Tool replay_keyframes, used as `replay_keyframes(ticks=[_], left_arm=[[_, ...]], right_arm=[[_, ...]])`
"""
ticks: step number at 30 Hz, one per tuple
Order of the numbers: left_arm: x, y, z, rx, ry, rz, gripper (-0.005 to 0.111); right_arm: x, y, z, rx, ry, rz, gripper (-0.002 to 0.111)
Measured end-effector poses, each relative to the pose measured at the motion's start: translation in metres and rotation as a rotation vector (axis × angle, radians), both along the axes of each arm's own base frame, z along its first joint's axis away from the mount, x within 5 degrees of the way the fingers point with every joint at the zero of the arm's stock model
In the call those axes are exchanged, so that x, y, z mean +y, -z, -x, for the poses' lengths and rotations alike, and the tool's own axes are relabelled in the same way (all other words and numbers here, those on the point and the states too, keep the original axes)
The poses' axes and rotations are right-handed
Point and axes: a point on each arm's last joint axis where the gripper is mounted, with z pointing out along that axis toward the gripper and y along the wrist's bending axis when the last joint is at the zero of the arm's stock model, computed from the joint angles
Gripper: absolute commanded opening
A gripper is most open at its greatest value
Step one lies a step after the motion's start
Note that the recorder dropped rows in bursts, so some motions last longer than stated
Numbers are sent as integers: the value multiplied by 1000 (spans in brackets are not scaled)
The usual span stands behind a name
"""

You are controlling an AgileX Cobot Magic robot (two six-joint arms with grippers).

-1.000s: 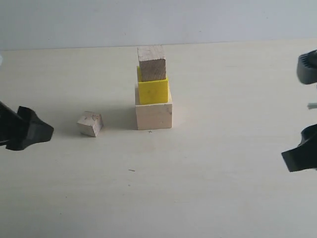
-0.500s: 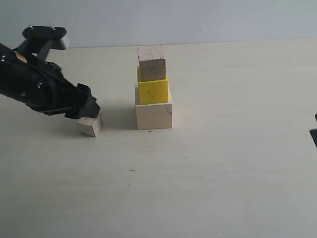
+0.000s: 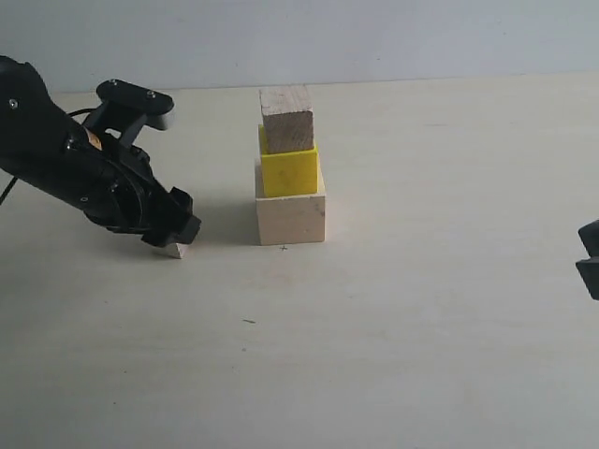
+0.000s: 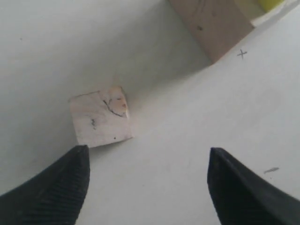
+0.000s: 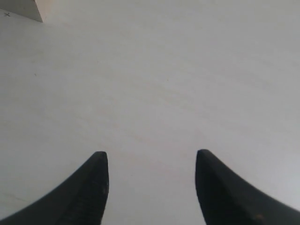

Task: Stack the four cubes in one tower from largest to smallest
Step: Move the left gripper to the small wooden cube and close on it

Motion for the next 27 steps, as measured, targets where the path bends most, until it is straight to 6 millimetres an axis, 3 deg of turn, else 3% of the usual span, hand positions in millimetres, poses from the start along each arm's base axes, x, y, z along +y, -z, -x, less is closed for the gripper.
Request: replay_keyframes(ticks=[10, 19, 27], left_arm=[[0, 6, -10, -80, 24, -26, 69], [19, 25, -23, -36, -45, -53, 69], [9, 31, -22, -23, -21, -57, 69]], right_arm=[[5, 3, 5, 62, 2, -74, 53], [8, 3, 5, 65, -5, -107, 53], [8, 3, 5, 63, -7, -110, 53]])
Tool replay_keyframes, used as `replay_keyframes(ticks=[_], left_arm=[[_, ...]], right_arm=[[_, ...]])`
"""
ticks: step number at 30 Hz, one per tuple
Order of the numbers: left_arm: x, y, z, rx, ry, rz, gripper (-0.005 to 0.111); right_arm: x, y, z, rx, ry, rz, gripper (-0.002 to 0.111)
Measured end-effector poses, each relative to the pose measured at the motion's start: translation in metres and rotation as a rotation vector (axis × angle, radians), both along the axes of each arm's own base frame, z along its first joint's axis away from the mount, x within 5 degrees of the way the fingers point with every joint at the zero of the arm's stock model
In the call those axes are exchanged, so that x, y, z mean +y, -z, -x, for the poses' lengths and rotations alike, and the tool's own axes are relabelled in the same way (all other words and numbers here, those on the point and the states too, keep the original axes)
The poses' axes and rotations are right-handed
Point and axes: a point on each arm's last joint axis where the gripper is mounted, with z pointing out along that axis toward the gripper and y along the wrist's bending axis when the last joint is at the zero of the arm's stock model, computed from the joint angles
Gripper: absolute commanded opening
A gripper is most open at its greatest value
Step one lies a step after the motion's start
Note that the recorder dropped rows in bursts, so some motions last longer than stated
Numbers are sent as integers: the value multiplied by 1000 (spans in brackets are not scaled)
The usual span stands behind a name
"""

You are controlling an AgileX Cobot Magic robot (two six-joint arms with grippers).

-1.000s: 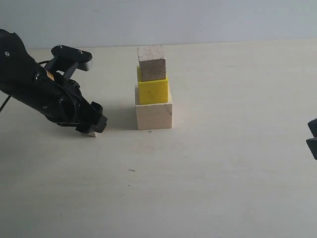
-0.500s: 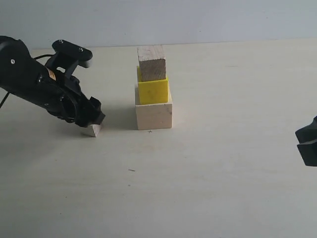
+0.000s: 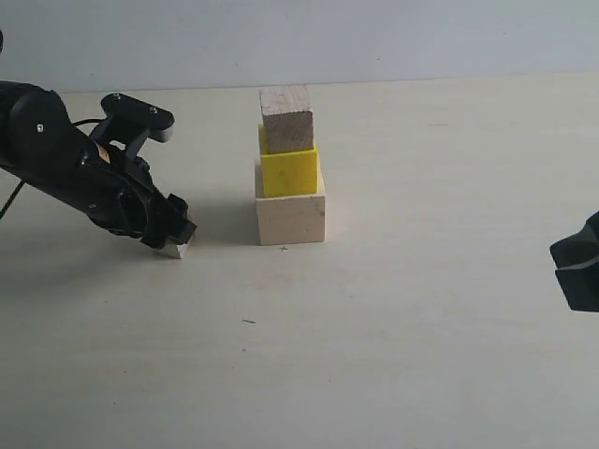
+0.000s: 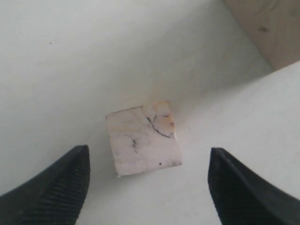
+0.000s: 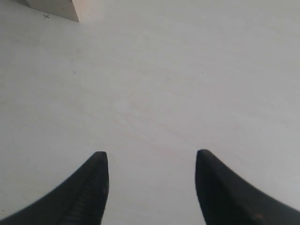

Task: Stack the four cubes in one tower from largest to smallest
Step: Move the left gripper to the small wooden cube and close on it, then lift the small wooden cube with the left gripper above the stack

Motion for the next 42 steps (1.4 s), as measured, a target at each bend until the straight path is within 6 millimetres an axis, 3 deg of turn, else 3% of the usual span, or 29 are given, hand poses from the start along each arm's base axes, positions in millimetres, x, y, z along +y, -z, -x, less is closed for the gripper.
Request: replay_keyframes(ticks=[19, 27, 36, 42], left_arm=[[-3, 26, -6, 16, -17, -2, 67], [-3, 25, -7, 11, -17, 0, 30], [-3, 25, -6, 14, -17, -1, 3], [-1, 5, -1, 14, -11, 5, 0]], right_arm=[[1, 0, -1, -8, -4, -8, 53], [1, -1, -1, -13, -7, -14, 53], [2, -1, -1, -14, -2, -21, 53], [2, -1, -1, -13, 9, -29, 53]])
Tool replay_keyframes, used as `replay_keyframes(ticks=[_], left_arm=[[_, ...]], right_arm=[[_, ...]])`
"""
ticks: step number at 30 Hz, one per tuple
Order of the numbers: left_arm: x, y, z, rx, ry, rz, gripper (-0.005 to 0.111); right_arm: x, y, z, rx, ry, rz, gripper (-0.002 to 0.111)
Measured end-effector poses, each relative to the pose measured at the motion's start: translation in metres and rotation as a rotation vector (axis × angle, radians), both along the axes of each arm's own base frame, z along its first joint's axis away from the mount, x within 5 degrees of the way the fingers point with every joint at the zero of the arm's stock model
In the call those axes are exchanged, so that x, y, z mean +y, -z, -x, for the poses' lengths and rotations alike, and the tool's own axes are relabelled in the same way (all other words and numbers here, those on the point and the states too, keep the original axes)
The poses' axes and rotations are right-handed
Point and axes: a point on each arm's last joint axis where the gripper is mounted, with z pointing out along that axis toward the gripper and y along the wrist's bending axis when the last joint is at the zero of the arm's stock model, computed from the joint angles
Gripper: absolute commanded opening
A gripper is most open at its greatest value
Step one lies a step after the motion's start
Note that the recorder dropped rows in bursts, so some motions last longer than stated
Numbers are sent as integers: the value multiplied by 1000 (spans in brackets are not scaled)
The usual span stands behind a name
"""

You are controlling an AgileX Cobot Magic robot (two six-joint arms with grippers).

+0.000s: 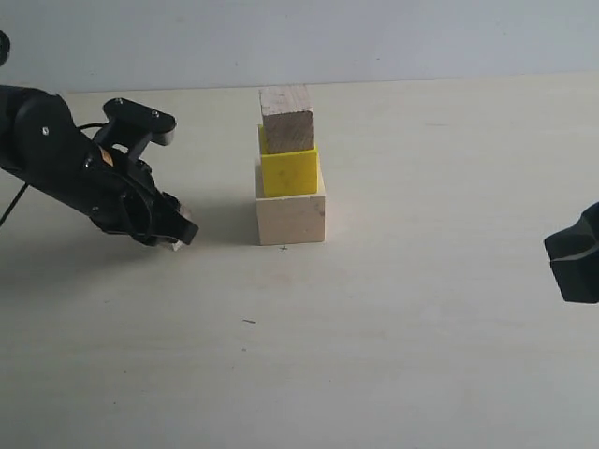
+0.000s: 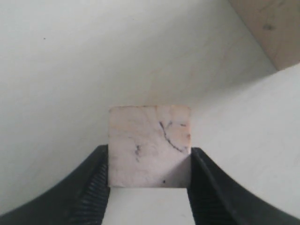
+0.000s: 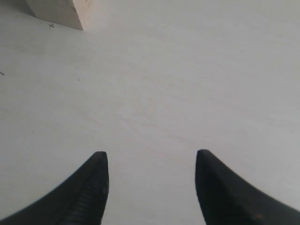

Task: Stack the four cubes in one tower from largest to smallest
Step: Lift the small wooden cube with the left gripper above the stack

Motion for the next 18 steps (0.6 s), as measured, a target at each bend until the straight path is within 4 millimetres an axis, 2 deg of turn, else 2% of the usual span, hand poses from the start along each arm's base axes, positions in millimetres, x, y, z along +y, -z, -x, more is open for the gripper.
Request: replay_keyframes(ticks=[8, 18], left_arm=[[2, -63, 13, 82, 5, 8, 0], [7, -149, 35, 126, -270, 182, 0]], right_arm=[[-1, 0, -1, -10, 1, 9, 53], [-4, -2, -4, -49, -1, 49, 53]])
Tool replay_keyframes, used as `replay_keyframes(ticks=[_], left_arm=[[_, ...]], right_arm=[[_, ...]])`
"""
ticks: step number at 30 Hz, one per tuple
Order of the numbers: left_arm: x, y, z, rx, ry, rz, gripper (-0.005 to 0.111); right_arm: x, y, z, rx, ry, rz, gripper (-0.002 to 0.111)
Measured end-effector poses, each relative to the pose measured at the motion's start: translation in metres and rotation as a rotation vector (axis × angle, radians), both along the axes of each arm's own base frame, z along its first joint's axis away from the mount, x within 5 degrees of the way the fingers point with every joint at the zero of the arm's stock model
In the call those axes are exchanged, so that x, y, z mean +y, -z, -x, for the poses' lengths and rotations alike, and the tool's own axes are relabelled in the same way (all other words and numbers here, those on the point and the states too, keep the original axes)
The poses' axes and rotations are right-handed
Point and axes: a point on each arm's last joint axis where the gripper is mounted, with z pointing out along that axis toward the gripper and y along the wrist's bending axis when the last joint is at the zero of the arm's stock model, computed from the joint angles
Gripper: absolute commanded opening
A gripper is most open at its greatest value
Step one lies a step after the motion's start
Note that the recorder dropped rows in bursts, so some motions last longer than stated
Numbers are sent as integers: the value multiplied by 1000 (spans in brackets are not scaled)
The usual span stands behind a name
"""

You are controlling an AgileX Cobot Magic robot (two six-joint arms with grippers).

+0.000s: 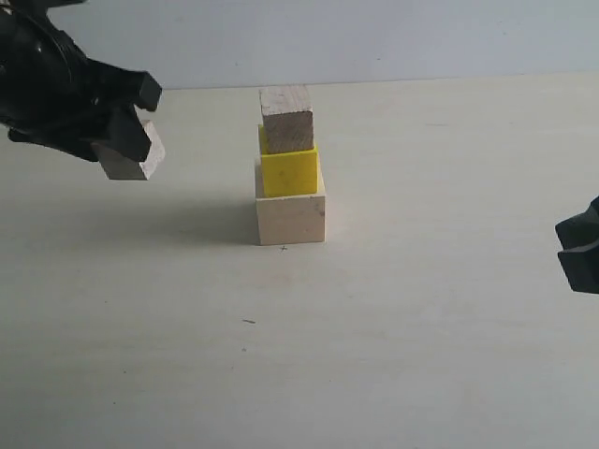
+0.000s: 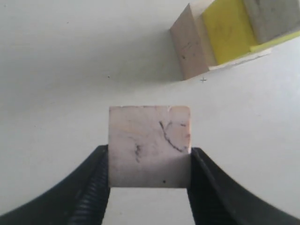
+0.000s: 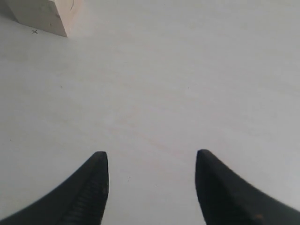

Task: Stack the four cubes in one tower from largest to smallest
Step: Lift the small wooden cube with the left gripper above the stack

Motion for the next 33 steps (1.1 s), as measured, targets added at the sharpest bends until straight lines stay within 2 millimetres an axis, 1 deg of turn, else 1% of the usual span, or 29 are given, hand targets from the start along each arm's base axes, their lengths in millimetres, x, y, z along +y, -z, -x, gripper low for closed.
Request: replay_keyframes(ticks=[3, 6, 10, 13, 16, 19, 23, 27, 33], left_arm=[[-5, -18, 9, 21, -24, 20, 0], [-19, -35, 16, 18, -33, 50, 0], [-36, -57, 23, -27, -63, 43, 0], [-43, -70, 22, -50, -87, 8, 0], [-51, -78, 20, -37, -93, -8, 0], [-64, -81, 15, -39, -85, -8, 0], [-82, -79, 4, -32, -90, -1, 0], [-103, -72, -9, -22, -87, -1, 0], [-126, -63, -34, -25, -125, 15, 0]], right_arm=[[0, 0, 0, -2, 0, 1, 53], [0, 0, 0, -2, 0, 1, 53], [0, 0, 0, -2, 0, 4, 53], [0, 0, 0, -2, 0, 4, 53], [0, 0, 0, -2, 0, 4, 53], [0, 0, 0, -2, 0, 4, 53], [0, 0, 0, -2, 0, 4, 53], [0, 0, 0, -2, 0, 4, 53], [0, 0, 0, -2, 2, 2, 53]])
